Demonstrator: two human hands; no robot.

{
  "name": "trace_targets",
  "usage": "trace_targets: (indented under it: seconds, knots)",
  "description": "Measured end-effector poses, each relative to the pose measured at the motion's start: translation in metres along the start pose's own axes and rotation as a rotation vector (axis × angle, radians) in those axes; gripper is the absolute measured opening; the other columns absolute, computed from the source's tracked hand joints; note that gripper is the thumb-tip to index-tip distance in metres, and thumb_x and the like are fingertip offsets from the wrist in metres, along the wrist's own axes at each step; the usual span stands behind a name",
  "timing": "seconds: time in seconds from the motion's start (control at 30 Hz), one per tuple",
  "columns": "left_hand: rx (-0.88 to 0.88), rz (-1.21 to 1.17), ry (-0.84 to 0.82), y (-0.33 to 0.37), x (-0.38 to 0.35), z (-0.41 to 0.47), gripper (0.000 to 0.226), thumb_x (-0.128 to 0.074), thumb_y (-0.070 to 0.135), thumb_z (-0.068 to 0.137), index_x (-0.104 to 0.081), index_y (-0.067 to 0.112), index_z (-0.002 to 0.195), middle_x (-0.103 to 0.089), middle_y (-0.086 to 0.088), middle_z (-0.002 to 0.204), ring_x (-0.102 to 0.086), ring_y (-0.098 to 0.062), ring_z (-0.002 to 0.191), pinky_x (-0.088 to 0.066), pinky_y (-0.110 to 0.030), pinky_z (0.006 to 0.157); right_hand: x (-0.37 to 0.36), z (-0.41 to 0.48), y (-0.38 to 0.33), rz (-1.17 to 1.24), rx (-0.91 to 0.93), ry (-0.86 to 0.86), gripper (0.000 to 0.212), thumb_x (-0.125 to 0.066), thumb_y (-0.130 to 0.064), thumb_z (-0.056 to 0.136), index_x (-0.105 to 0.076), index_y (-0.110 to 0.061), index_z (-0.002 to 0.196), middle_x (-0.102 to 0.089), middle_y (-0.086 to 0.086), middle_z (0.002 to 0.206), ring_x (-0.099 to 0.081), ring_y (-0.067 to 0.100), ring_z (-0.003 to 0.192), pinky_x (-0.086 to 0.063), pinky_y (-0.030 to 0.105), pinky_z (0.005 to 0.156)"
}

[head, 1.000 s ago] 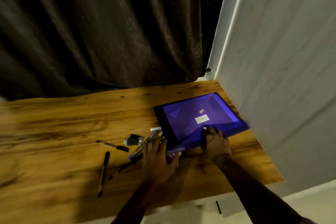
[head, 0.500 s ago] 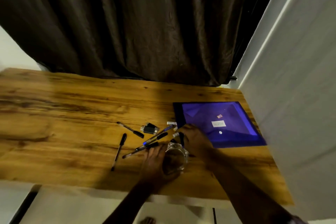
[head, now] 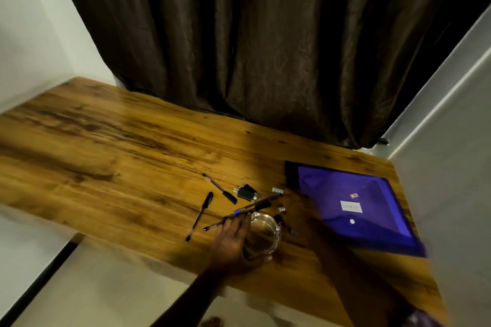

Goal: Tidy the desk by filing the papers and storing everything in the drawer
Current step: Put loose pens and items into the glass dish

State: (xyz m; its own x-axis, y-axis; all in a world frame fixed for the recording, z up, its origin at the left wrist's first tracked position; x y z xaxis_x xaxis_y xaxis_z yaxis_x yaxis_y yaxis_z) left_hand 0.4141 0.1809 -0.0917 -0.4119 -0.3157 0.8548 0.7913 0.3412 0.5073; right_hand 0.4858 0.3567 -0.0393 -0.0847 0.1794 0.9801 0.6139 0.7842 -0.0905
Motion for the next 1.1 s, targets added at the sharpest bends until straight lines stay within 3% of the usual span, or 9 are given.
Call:
trace_targets:
  seconds: [0.1, 0.23, 0.3, 0.37, 0.43, 0.53, 0.67, 0.87, 1.1]
  knots:
    - [0.032, 0.015, -0.041, -0.003, -0.002, 0.001, 0.116, -0.042, 0.095, 0.065, -0.029, 0.02, 0.153, -0.04, -0.009, 0.152, -0.041, -0.033, 0.136, -0.031, -0.052, 0.113, 0.002, 0.002, -0.001, -0.008, -0.012, 0.023, 0.038, -0.059, -0.02, 0.091, -0.058, -0.028, 0.129, -0.04, -0.006, 0.148, -0.041, 0.022, 0.129, -0.042, 0.034, 0.103]
    - [0.023, 0.01, -0.079, -0.004, -0.001, 0.001, 0.121, -0.048, 0.094, 0.063, -0.018, 0.022, 0.156, -0.028, -0.005, 0.159, -0.028, -0.029, 0.144, -0.021, -0.051, 0.118, 0.014, 0.002, 0.0, 0.238, -0.087, 0.104, 0.027, -0.054, -0.032, 0.094, -0.059, -0.028, 0.12, -0.055, -0.002, 0.129, -0.05, 0.022, 0.12, -0.045, 0.035, 0.095]
    - [0.015, 0.002, -0.069, -0.002, 0.001, 0.0, 0.122, -0.05, 0.093, 0.062, -0.018, 0.022, 0.155, -0.029, -0.004, 0.158, -0.029, -0.027, 0.143, -0.024, -0.052, 0.117, 0.02, 0.0, -0.003, 0.409, -0.11, 0.137, 0.018, -0.057, -0.037, 0.091, -0.062, -0.031, 0.107, -0.064, -0.001, 0.108, -0.062, 0.018, 0.101, -0.055, 0.036, 0.082]
    - [0.016, -0.032, -0.044, -0.002, 0.004, 0.0, 0.12, -0.053, 0.091, 0.062, -0.022, 0.021, 0.154, -0.033, -0.002, 0.155, -0.032, -0.025, 0.139, -0.03, -0.052, 0.114, 0.023, -0.004, -0.008, 0.524, -0.116, 0.167, 0.022, -0.059, -0.043, 0.086, -0.065, -0.029, 0.103, -0.068, -0.002, 0.099, -0.066, 0.015, 0.092, -0.058, 0.035, 0.076]
    - [0.004, -0.056, -0.016, 0.0, 0.006, 0.0, 0.118, -0.055, 0.089, 0.062, -0.025, 0.02, 0.153, -0.038, -0.001, 0.151, -0.036, -0.021, 0.134, -0.033, -0.049, 0.111, 0.023, -0.012, -0.019, 0.584, -0.104, 0.169, 0.019, -0.065, -0.035, 0.085, -0.07, -0.023, 0.098, -0.071, -0.001, 0.093, -0.068, 0.013, 0.086, -0.058, 0.03, 0.073]
    - [0.008, -0.088, -0.007, 0.0, 0.008, 0.002, 0.117, -0.054, 0.091, 0.06, -0.029, 0.02, 0.151, -0.042, -0.001, 0.147, -0.039, -0.018, 0.13, -0.036, -0.044, 0.108, 0.006, -0.024, -0.04, 0.583, -0.071, 0.068, 0.014, -0.069, -0.018, 0.085, -0.07, -0.012, 0.097, -0.072, 0.005, 0.096, -0.068, 0.017, 0.089, -0.058, 0.032, 0.077]
    - [0.025, -0.089, 0.007, 0.001, 0.008, 0.005, 0.118, -0.059, 0.089, 0.059, -0.036, 0.014, 0.147, -0.047, -0.006, 0.144, -0.044, -0.023, 0.128, -0.04, -0.044, 0.105, -0.02, -0.033, -0.059, 0.465, -0.096, -0.018, 0.027, -0.069, -0.024, 0.085, -0.059, -0.017, 0.109, -0.067, 0.004, 0.11, -0.062, 0.021, 0.106, -0.053, 0.039, 0.091]
    - [0.034, -0.075, 0.008, -0.002, 0.005, 0.005, 0.118, -0.047, 0.094, 0.061, -0.045, 0.008, 0.142, -0.054, -0.011, 0.136, -0.051, -0.029, 0.121, -0.046, -0.049, 0.097, -0.031, -0.034, -0.067, 0.437, -0.122, -0.02, 0.024, -0.071, -0.031, 0.083, -0.055, -0.026, 0.1, -0.066, -0.002, 0.106, -0.061, 0.017, 0.101, -0.053, 0.038, 0.088]
    - [0.036, -0.149, -0.009, -0.006, 0.001, 0.004, 0.118, -0.066, 0.083, 0.057, -0.027, 0.022, 0.15, -0.048, -0.003, 0.14, -0.045, -0.022, 0.123, -0.041, -0.04, 0.102, -0.001, -0.012, -0.036, 0.493, -0.171, 0.105, 0.01, -0.062, -0.035, 0.088, -0.066, -0.027, 0.092, -0.069, -0.006, 0.095, -0.065, 0.012, 0.091, -0.056, 0.032, 0.077]
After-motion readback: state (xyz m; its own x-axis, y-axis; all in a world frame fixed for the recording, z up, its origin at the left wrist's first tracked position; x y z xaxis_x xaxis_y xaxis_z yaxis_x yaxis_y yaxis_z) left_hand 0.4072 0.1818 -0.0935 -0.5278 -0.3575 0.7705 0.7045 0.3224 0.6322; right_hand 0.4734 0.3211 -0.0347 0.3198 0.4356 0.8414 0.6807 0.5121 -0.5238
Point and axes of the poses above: each hand's wrist, its own z-axis towards the middle knuckle, its own x-axis out of the back of the hand, y = z × x, the point moved 6 cm from there along z, towards the middle knuckle
